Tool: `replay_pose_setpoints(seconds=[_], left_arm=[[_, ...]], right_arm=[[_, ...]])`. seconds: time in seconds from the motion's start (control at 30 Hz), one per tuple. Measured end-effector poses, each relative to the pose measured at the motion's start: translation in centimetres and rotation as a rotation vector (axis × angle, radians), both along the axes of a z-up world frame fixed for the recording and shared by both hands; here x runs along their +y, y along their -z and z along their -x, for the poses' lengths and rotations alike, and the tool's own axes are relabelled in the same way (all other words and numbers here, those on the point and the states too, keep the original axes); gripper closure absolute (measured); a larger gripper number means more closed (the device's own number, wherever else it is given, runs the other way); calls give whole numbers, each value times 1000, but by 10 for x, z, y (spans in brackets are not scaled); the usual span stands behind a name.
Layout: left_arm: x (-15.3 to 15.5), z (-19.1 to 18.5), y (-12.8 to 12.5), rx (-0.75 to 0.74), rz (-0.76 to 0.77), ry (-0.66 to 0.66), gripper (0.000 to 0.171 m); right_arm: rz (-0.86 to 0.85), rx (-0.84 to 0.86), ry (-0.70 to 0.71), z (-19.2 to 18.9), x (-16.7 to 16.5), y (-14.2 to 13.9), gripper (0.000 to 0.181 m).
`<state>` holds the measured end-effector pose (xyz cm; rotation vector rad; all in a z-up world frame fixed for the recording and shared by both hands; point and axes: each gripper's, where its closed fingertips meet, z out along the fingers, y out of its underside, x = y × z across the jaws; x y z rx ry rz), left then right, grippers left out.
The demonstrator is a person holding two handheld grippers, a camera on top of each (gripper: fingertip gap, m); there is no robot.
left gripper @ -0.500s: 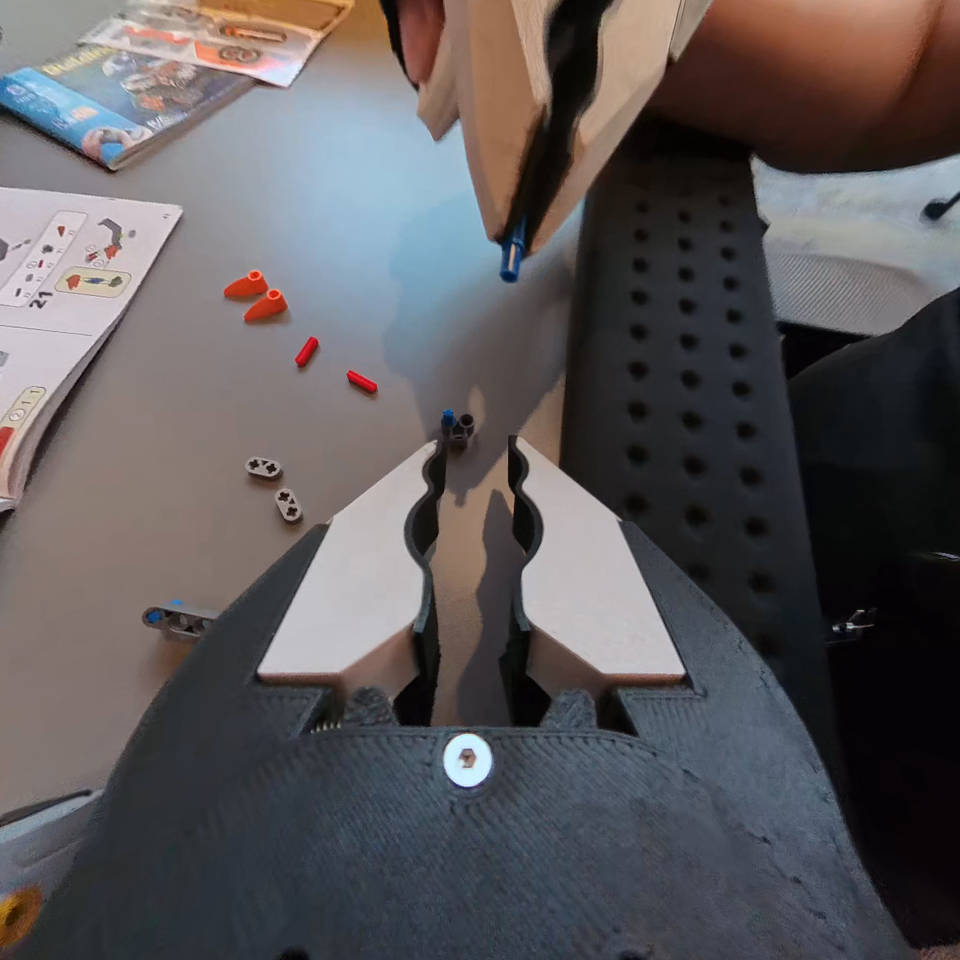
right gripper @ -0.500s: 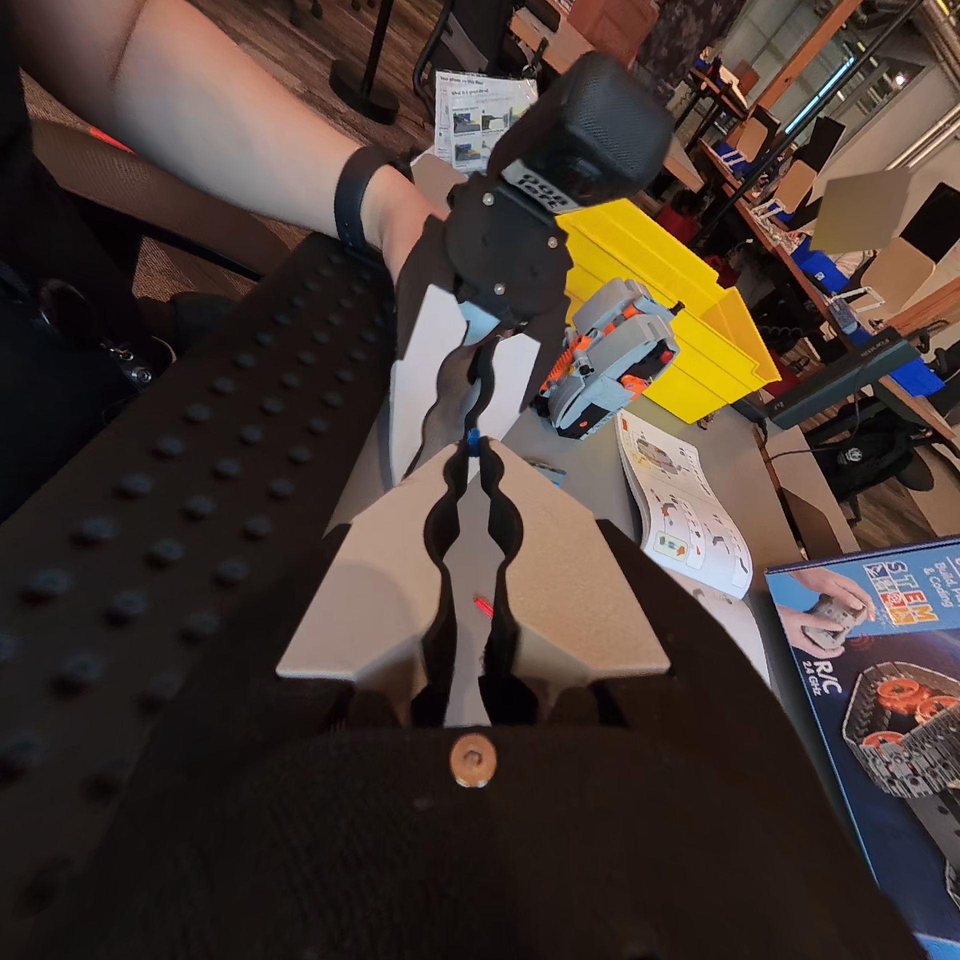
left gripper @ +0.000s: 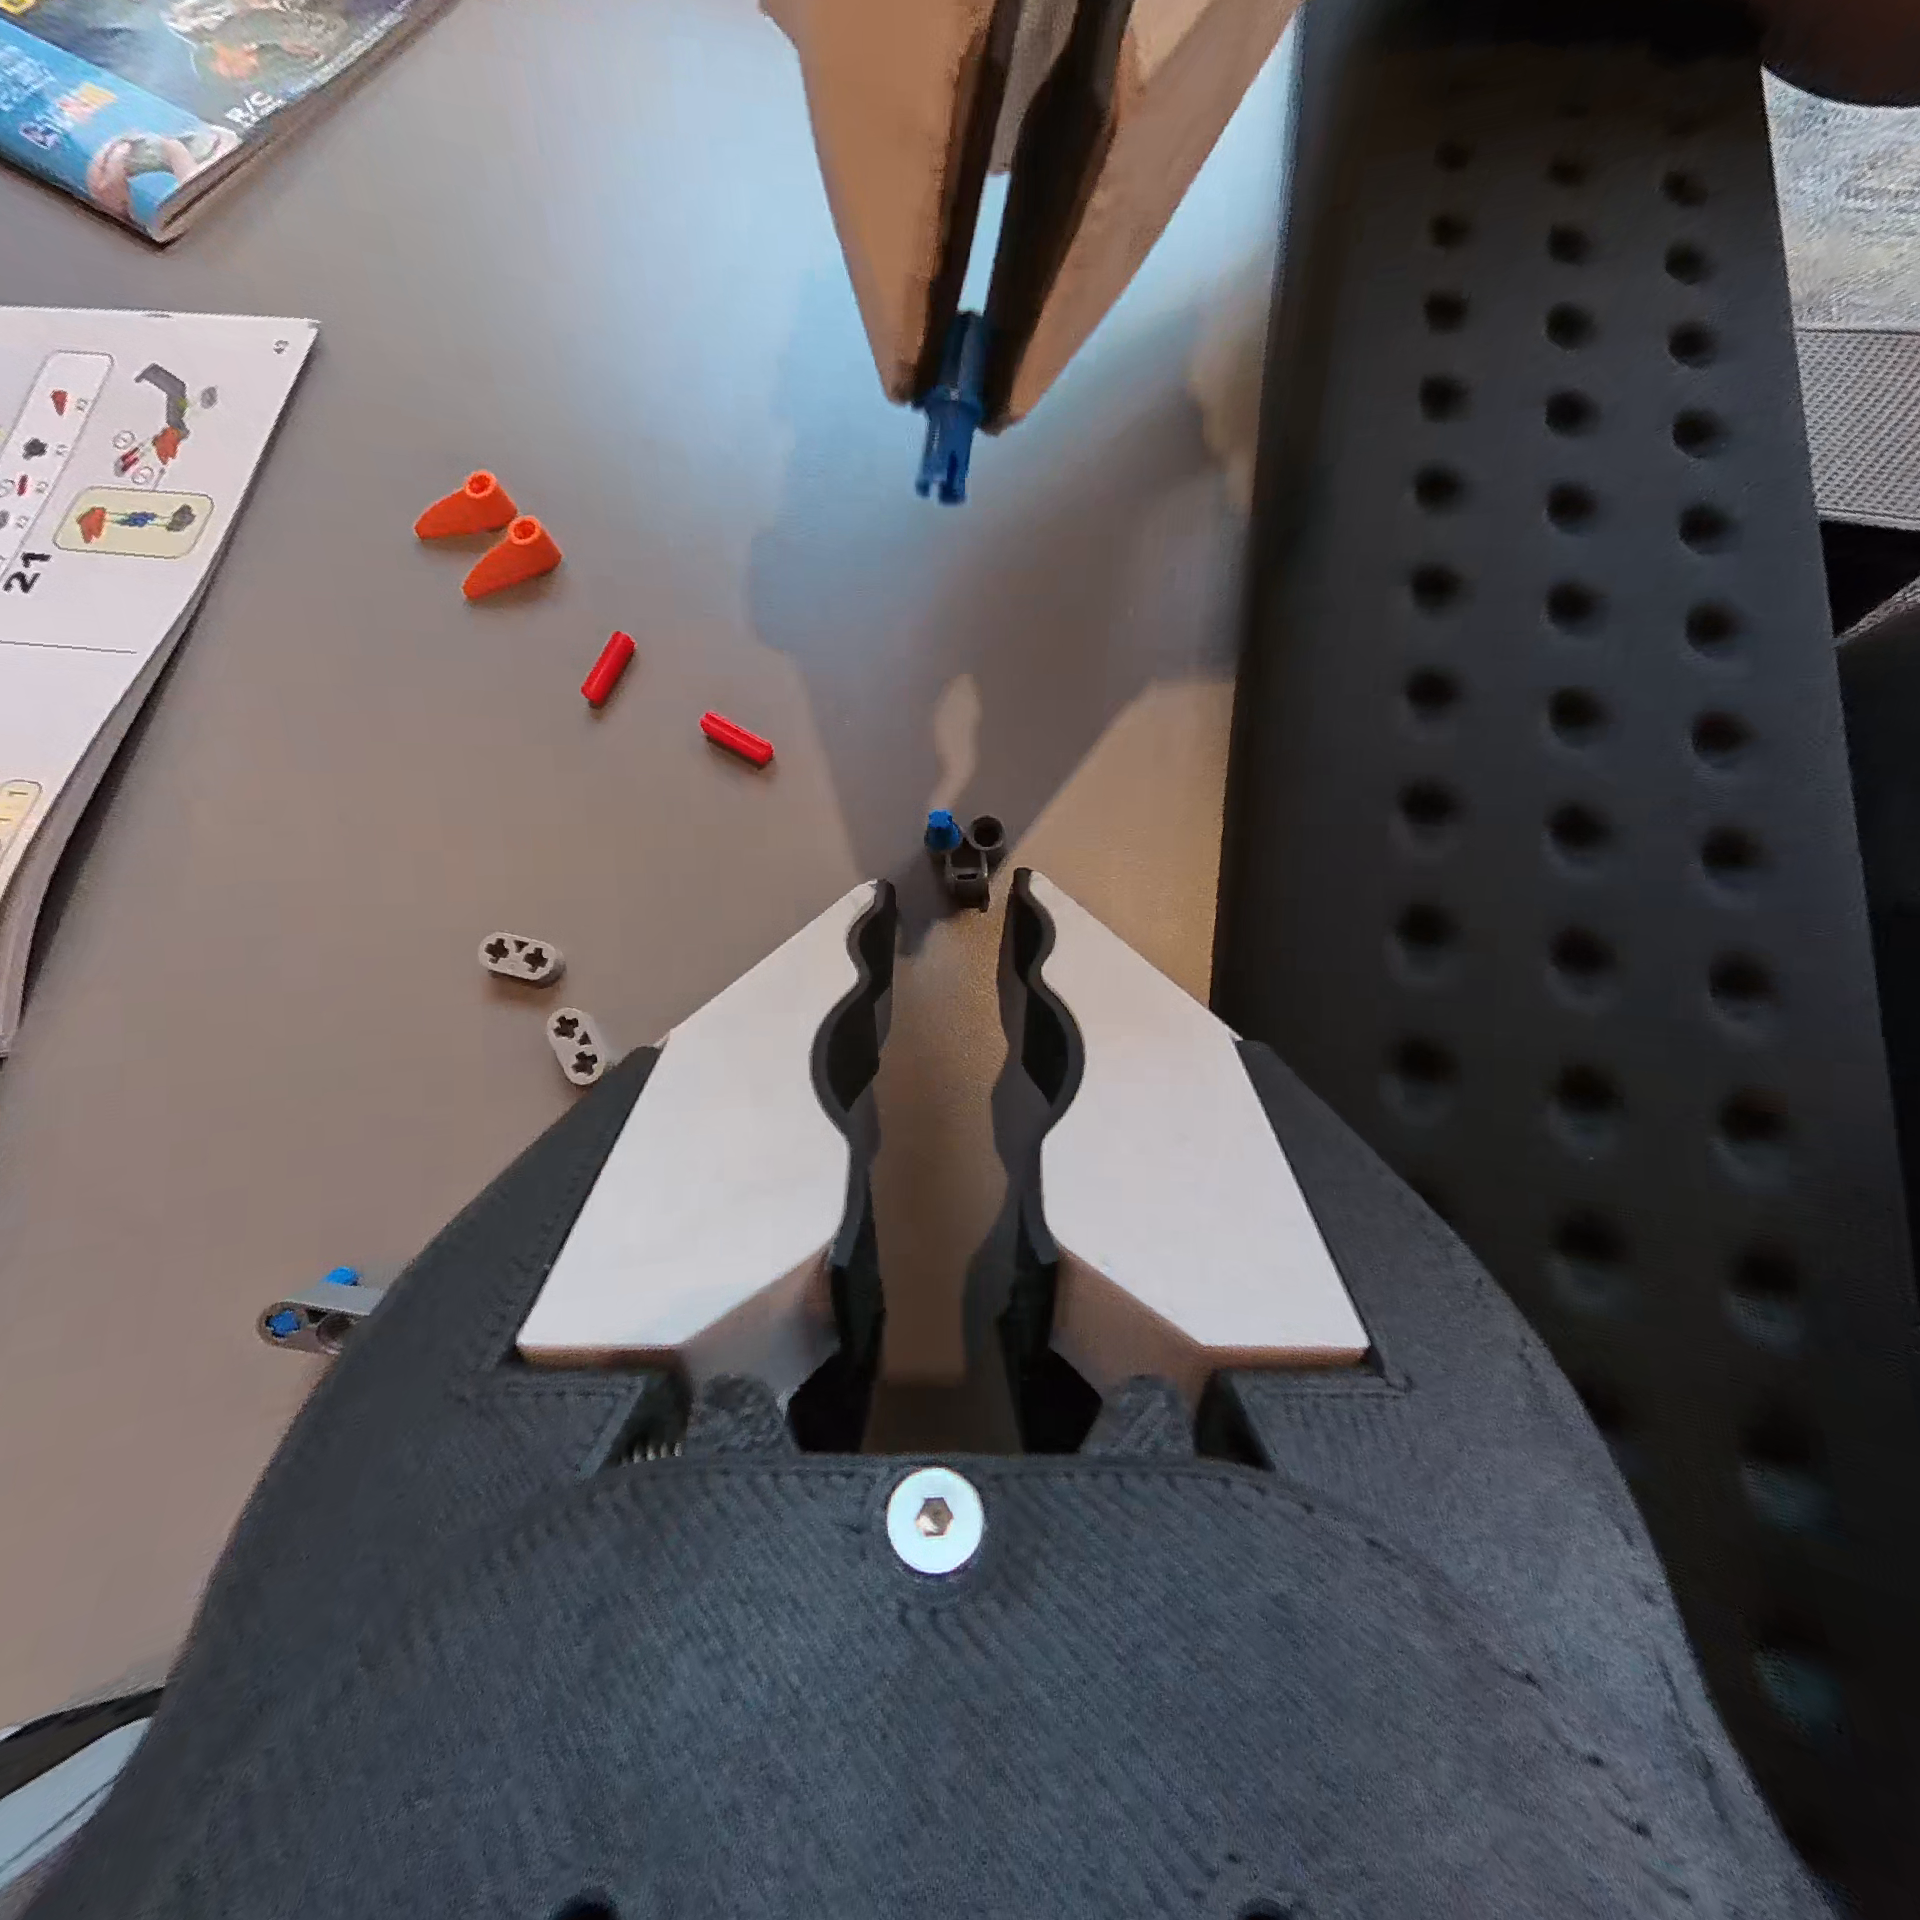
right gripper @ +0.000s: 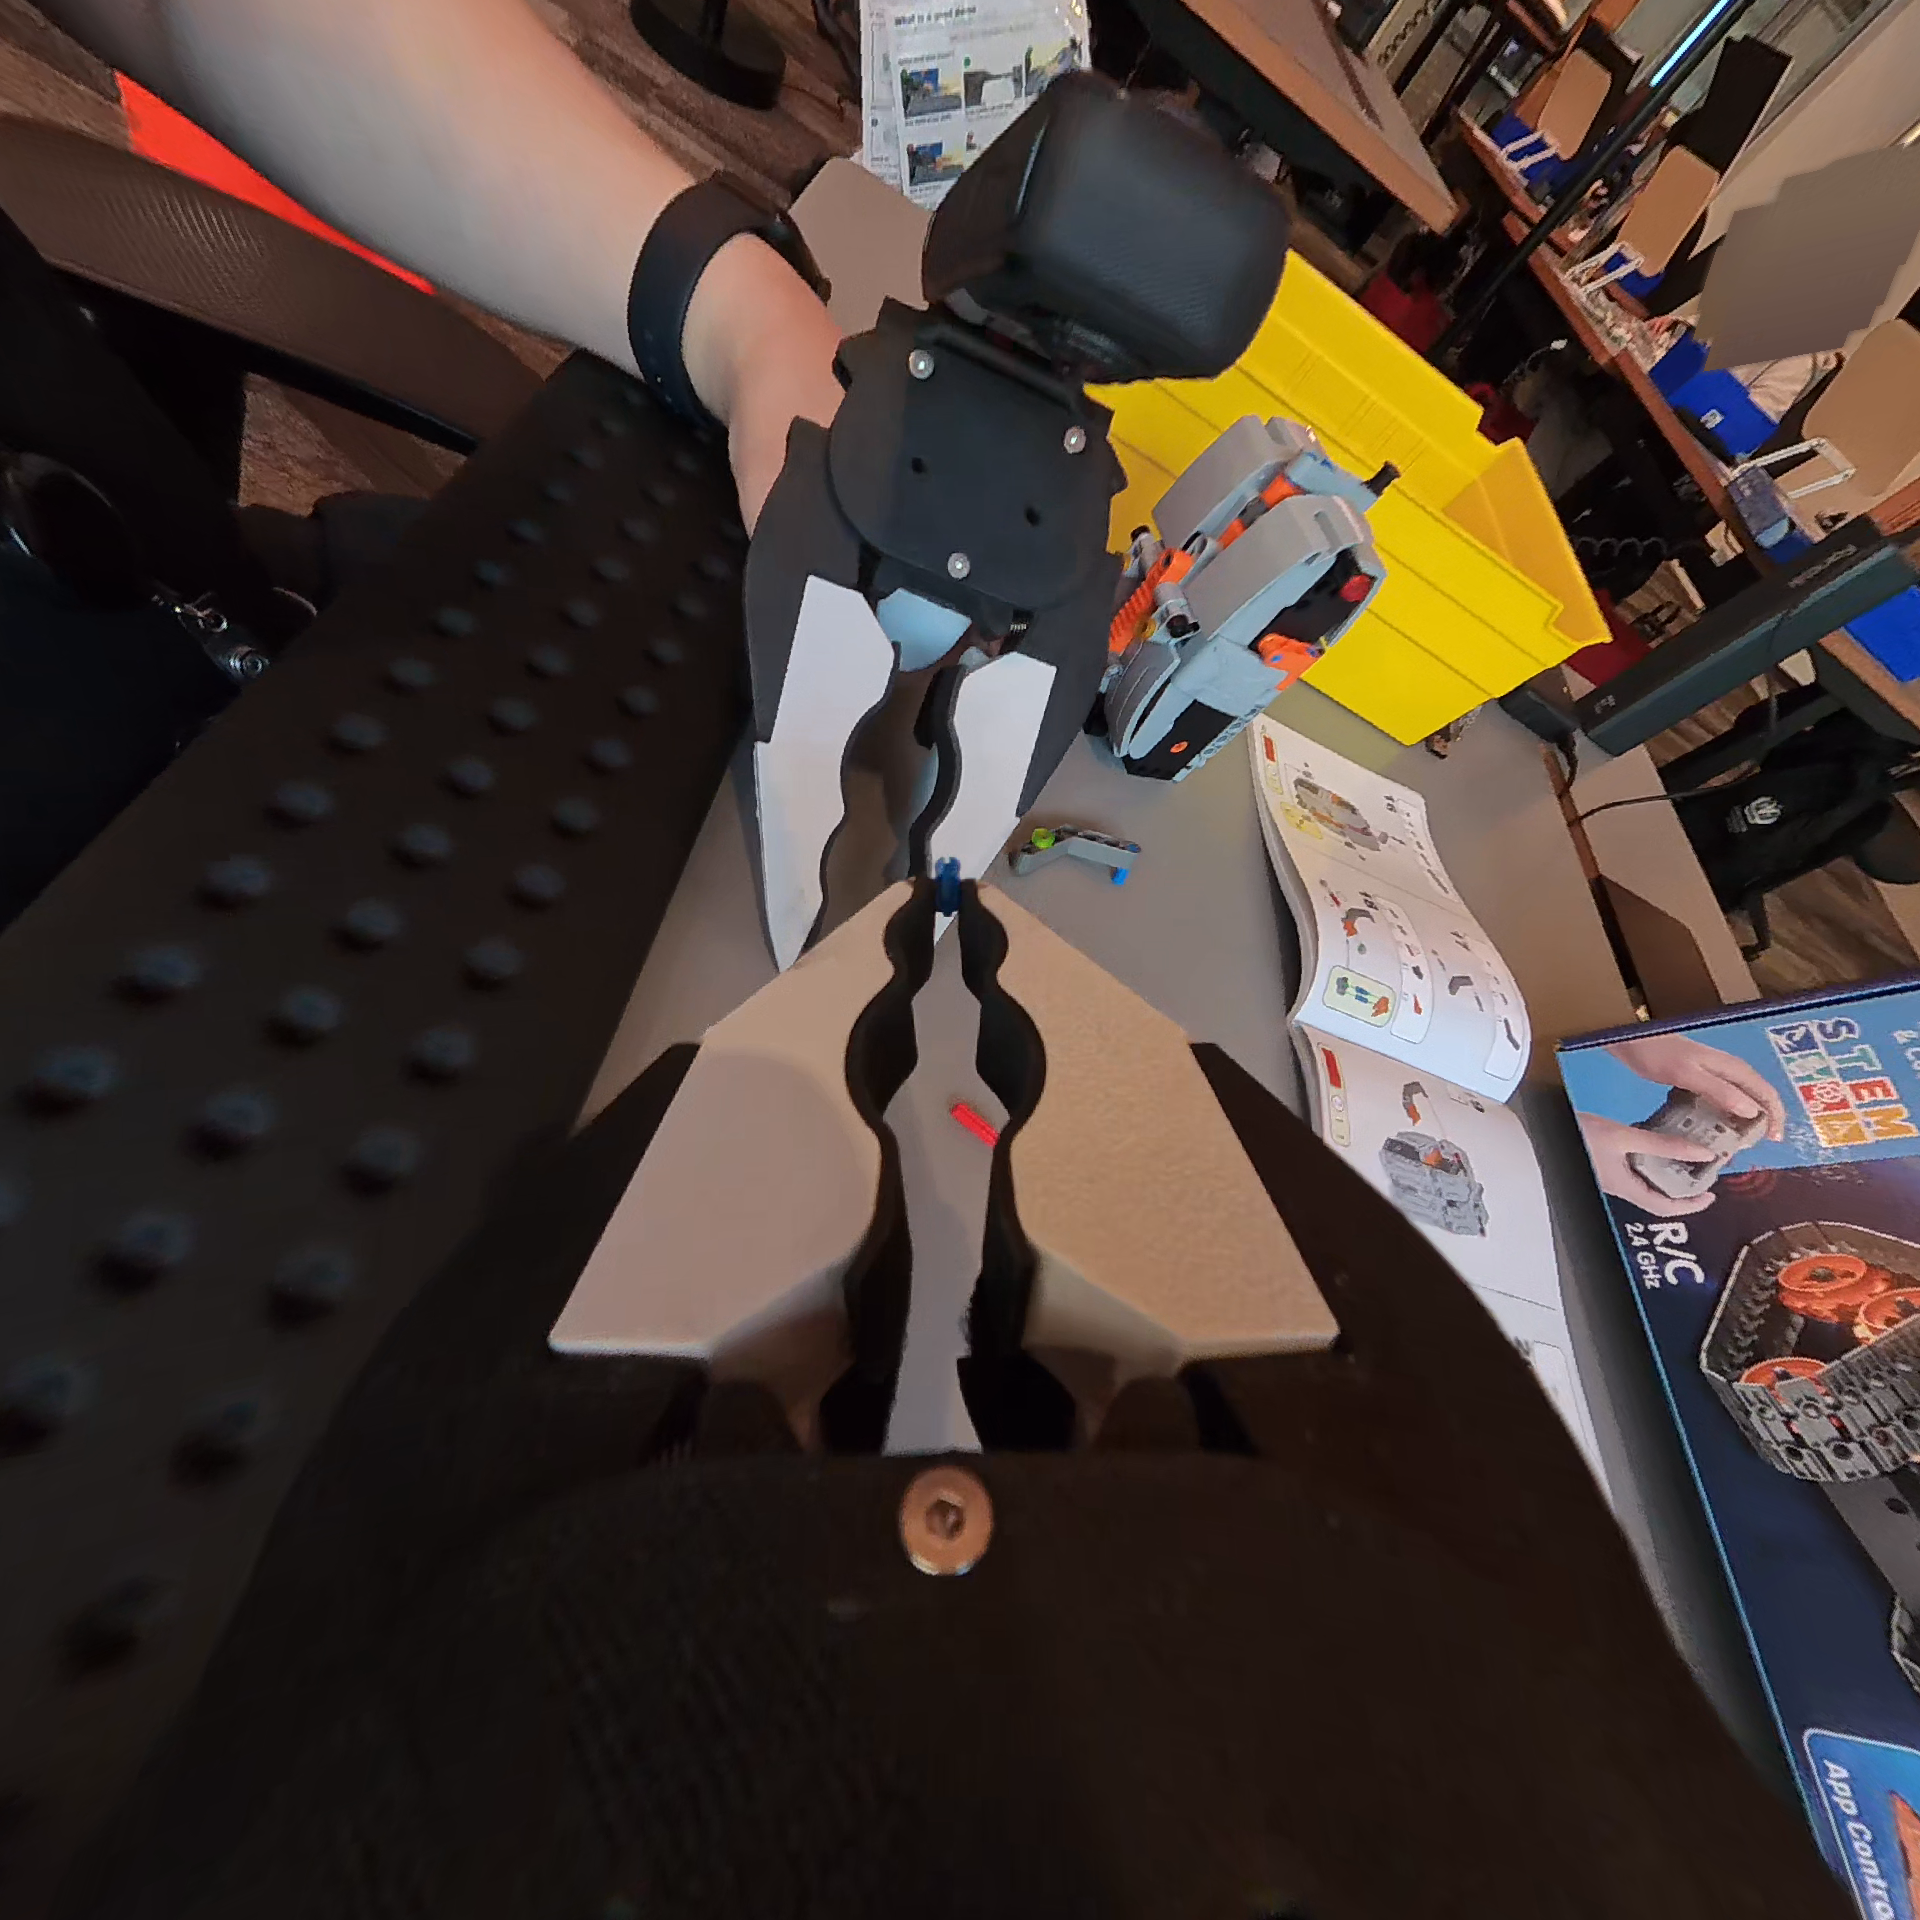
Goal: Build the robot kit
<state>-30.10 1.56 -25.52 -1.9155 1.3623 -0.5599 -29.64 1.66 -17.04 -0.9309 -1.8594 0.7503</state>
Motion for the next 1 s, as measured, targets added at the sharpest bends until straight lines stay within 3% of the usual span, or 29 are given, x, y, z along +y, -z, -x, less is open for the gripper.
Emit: replay_pose_setpoints(seconds=[0.2, 0.57, 0.8, 1.0], left_arm=[[2, 0, 0, 16, -66, 23, 164], [7, 8, -1, 113, -227, 22, 165], [1, 6, 0, 19, -71, 20, 164], [6, 7, -1, 12, -70, 10, 153]], right_arm=[[3, -72, 41, 1, 7, 14, 176], [19, -207, 63, -1, 9, 42, 177], [23, -230, 38, -2, 6, 48, 177], [27, -231, 29, -2, 5, 48, 177]])
